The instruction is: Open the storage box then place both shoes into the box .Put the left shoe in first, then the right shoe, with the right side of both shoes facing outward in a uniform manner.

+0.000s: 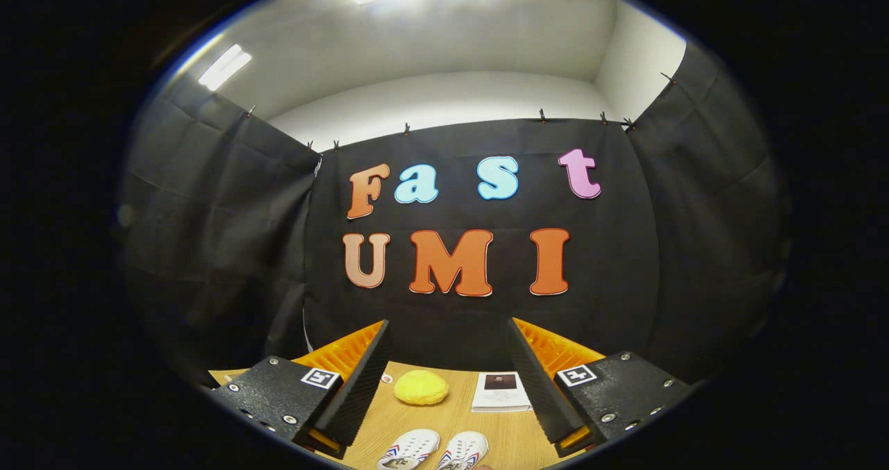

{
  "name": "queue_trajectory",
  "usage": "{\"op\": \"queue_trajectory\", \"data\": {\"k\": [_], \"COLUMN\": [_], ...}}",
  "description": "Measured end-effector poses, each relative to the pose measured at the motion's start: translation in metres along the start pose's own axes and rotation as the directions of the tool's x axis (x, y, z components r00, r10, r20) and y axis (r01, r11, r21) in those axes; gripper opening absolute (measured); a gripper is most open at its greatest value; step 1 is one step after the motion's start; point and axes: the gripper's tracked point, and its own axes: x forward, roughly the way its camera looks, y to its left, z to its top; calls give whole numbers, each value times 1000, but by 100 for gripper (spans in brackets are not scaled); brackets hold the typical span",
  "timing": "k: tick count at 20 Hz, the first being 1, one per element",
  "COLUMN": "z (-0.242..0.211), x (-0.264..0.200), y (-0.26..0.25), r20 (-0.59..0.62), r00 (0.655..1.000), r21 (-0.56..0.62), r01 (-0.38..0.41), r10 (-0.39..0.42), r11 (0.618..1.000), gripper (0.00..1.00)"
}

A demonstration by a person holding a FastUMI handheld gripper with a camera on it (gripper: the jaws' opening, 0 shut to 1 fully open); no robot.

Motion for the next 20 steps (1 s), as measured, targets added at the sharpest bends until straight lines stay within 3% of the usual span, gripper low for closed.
{"op": "queue_trajectory", "data": {"k": [20], "z": [-35], "x": [-4], "y": [34], "r20": [-73], "r00": [994], "r21": [49], "r01": [-82], "r10": [85], "r11": [995], "gripper": [98]}}
